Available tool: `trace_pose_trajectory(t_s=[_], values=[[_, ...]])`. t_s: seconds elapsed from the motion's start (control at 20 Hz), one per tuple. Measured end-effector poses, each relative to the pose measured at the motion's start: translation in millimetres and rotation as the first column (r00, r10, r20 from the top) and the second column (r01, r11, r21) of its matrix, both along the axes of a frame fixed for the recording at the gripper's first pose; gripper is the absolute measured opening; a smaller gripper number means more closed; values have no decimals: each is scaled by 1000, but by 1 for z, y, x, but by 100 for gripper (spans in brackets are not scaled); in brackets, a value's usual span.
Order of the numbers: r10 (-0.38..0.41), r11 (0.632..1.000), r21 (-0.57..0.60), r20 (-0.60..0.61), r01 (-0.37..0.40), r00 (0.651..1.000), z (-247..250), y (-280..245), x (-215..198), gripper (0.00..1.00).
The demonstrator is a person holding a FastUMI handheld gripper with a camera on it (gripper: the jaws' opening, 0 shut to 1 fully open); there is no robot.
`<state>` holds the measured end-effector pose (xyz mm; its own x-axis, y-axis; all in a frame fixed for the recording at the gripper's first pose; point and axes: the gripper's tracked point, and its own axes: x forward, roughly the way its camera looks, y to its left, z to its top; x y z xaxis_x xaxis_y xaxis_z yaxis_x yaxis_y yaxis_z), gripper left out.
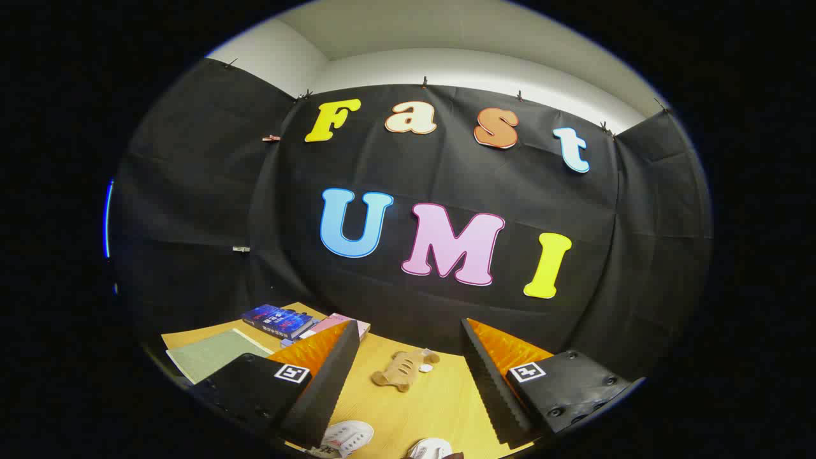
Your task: Open the storage box then place both shoes into the box .Put the left shoe in first, then the right shoe, with the right side of both shoes facing outward in a uniform manner.
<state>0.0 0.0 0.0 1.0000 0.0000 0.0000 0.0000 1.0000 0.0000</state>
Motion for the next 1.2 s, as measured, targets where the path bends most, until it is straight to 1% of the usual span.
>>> trace_pose_trajectory(t_s=[0.2, 0.7, 0.95, 1.05, 1.1, 1.15, 1.2], values=[[24, 1000, 10, -5, -24, 1000, -2, 8, -1, 97], [38, 999, -7, -13, -38, 999, -3, 16, -3, 97], [65, 997, 33, -26, -64, 998, -3, 23, -2, 97], [98, 993, 62, -37, -96, 994, -4, 31, -1, 97], [128, 989, 79, -45, -124, 991, -6, 38, -1, 97], [177, 980, 99, -53, -172, 983, -7, 48, 0, 97], [242, 965, 123, -70, -232, 968, -11, 62, 0, 97]])
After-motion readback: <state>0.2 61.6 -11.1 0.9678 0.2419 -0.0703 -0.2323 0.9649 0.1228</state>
